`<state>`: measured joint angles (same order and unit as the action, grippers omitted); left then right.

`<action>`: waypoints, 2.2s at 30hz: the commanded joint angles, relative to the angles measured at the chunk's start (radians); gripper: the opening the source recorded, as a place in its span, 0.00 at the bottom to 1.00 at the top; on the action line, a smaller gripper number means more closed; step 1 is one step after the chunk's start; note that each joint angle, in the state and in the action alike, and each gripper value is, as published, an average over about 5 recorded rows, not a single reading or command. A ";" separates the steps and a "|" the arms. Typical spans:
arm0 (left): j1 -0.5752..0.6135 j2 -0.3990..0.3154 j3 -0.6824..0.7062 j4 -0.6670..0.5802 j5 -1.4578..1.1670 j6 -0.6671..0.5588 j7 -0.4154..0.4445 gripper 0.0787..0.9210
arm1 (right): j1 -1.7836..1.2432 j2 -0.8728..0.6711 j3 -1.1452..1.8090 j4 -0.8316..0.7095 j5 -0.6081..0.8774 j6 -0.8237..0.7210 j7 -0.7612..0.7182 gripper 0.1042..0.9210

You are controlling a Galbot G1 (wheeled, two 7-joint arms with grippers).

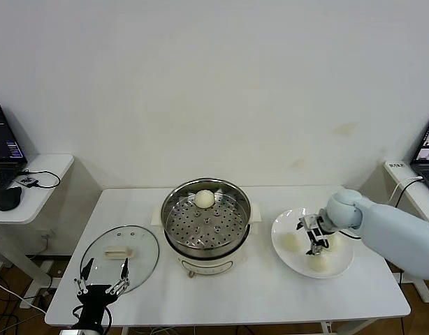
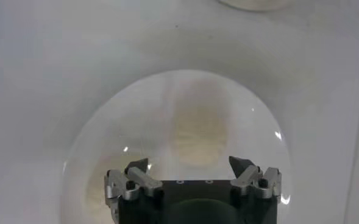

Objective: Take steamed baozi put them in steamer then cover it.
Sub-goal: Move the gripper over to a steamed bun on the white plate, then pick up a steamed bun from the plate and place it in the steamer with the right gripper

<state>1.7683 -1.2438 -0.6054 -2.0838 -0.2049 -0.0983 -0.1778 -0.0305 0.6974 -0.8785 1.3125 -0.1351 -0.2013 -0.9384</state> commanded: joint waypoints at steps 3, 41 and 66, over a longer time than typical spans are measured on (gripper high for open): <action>-0.001 0.000 0.001 0.001 0.001 -0.001 0.000 0.88 | -0.030 0.051 0.026 -0.049 -0.012 -0.002 0.007 0.79; 0.005 -0.004 0.004 -0.027 0.001 -0.009 0.001 0.88 | 0.295 -0.101 -0.053 0.142 0.181 -0.054 -0.067 0.60; 0.019 -0.001 -0.012 -0.048 0.000 -0.031 -0.002 0.88 | 0.628 0.467 -0.332 0.105 0.715 -0.339 0.159 0.63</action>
<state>1.7850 -1.2443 -0.6165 -2.1312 -0.2055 -0.1285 -0.1801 0.5809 0.9759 -1.1716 1.4627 0.4545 -0.4723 -0.8460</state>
